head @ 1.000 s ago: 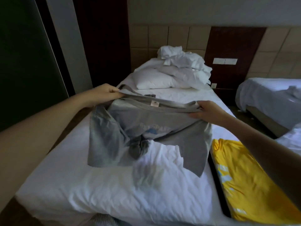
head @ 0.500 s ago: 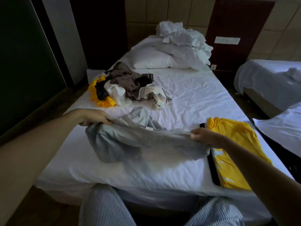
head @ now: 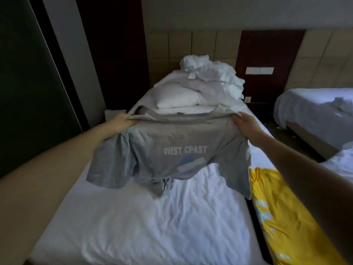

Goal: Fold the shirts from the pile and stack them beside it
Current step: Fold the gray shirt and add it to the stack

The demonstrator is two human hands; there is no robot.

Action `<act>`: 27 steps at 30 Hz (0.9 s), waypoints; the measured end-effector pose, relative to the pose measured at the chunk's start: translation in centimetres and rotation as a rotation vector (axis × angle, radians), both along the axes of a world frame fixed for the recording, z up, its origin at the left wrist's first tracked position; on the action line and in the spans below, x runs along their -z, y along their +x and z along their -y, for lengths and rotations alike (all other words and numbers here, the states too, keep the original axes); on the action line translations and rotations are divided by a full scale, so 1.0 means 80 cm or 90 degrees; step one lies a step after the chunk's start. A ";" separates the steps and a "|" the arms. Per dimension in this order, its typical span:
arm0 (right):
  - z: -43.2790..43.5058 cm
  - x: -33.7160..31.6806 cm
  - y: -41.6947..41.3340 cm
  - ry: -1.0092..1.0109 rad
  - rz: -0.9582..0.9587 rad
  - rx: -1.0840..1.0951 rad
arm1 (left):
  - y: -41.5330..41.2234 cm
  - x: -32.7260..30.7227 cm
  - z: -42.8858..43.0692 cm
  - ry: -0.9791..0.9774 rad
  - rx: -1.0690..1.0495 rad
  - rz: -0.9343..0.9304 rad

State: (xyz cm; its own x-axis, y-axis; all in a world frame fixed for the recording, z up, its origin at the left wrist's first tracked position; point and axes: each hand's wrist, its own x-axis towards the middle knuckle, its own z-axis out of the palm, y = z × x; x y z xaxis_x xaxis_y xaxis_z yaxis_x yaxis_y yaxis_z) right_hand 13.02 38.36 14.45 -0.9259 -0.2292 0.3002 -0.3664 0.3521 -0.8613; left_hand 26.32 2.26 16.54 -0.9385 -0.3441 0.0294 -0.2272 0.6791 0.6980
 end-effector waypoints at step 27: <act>-0.032 -0.106 -0.115 0.227 0.013 -0.030 | -0.116 -0.114 0.034 -0.359 0.058 0.013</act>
State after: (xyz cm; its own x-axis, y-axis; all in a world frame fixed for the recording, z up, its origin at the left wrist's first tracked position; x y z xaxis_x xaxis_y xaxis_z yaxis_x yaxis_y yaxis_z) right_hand 3.80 40.90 22.92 -0.9167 -0.3593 0.1748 -0.3734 0.6144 -0.6950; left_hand 17.08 -0.49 25.65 -0.9658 -0.1982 0.1672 -0.1598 0.9628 0.2180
